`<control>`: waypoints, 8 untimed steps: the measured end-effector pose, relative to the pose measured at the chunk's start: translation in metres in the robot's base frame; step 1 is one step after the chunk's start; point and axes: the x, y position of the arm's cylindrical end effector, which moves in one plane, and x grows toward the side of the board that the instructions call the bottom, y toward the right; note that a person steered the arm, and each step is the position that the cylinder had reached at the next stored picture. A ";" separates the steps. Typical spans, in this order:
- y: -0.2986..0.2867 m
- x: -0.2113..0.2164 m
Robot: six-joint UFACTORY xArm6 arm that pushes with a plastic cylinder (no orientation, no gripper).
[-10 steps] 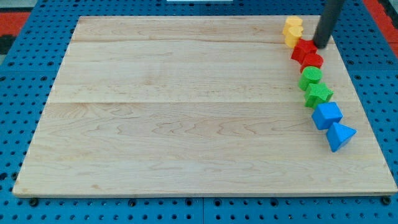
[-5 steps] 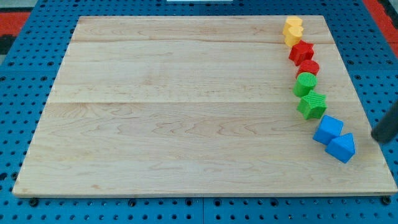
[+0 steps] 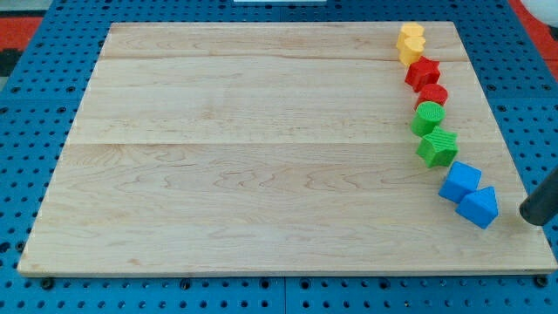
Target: Slide the blue cube to the center left
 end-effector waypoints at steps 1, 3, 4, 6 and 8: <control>0.011 0.000; 0.029 0.000; 0.032 0.000; 0.033 -0.018; 0.014 -0.041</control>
